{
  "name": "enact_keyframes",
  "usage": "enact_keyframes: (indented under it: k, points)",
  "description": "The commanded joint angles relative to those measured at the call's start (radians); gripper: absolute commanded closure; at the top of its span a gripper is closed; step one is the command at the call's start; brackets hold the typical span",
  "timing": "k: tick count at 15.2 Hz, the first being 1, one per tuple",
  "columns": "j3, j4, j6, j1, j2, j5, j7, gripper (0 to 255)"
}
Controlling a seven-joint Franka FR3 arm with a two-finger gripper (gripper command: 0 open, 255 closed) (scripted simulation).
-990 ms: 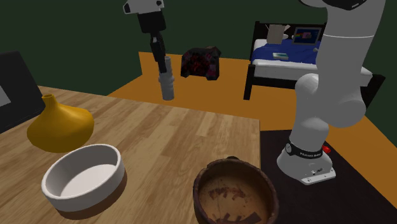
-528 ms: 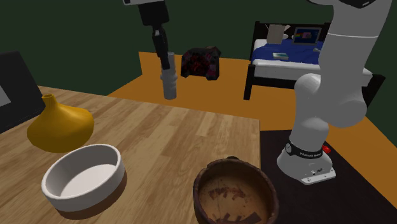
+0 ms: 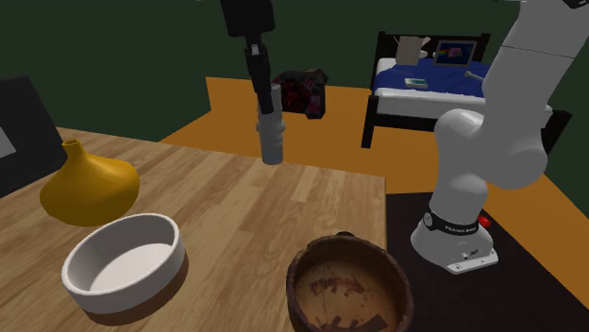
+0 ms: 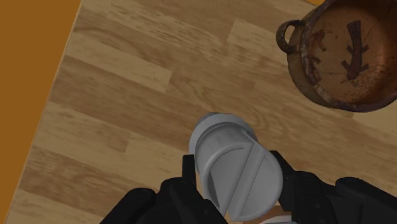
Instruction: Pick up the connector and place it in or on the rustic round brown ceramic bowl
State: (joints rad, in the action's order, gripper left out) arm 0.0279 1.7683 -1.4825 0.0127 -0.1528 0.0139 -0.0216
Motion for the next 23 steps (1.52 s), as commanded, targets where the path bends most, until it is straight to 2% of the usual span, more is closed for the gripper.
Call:
enact_keyframes:
  k: [1,10,18,23]
  points:
    - [0.027,0.018,0.014,0.021,-0.032,0.012,0.048,255]
    - [0.152,0.062,0.041,0.105,-0.114,0.076,0.255,255]
    - [0.28,0.023,0.063,0.18,-0.116,0.134,0.46,255]
    - [0.281,0.109,-0.005,0.182,-0.134,0.139,0.452,255]
